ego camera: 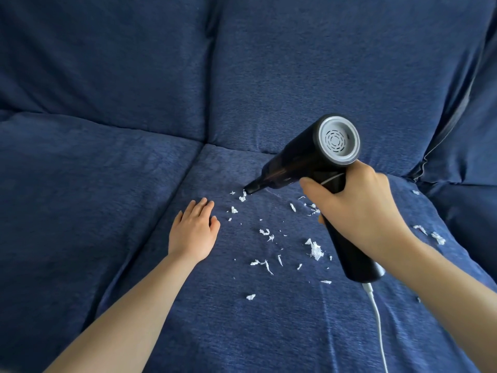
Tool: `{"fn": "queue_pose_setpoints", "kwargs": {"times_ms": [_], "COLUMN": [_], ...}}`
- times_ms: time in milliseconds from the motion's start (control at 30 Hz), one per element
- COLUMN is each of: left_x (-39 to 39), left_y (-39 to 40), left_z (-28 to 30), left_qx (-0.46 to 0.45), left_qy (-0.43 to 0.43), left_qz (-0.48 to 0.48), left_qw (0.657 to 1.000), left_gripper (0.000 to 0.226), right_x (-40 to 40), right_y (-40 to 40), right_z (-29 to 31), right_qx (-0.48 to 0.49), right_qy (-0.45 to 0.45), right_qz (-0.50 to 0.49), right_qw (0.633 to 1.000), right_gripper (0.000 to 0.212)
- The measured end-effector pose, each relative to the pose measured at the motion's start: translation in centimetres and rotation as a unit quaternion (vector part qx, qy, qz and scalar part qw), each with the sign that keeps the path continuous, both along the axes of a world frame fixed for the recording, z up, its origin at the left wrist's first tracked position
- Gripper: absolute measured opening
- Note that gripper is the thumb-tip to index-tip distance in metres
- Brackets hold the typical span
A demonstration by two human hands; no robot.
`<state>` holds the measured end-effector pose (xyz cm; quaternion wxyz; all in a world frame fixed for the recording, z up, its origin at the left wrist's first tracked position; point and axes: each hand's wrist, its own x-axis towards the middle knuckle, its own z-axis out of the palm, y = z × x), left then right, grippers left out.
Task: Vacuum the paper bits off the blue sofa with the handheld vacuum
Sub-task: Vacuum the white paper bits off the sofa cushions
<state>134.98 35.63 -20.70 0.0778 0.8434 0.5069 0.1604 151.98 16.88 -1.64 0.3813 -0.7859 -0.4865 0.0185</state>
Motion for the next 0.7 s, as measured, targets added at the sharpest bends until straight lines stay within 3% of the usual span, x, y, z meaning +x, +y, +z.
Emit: {"fn": "queue_pose_setpoints", "kwargs": {"times_ms": [700], "left_x": [-0.5], "left_y": [0.0], "left_z": [-0.2], "left_qx": [-0.011], "left_qy": [0.007], "left_qz": [-0.01], "left_qw": [1.0], "left_gripper": [0.053], "right_x": [-1.2], "right_y": [-0.6], "right_z": [0.8], "right_qx": [-0.008], "right_qy": [-0.004], "right_qz": [0.002], "right_qw": [1.0], "right_gripper": [0.026]}}
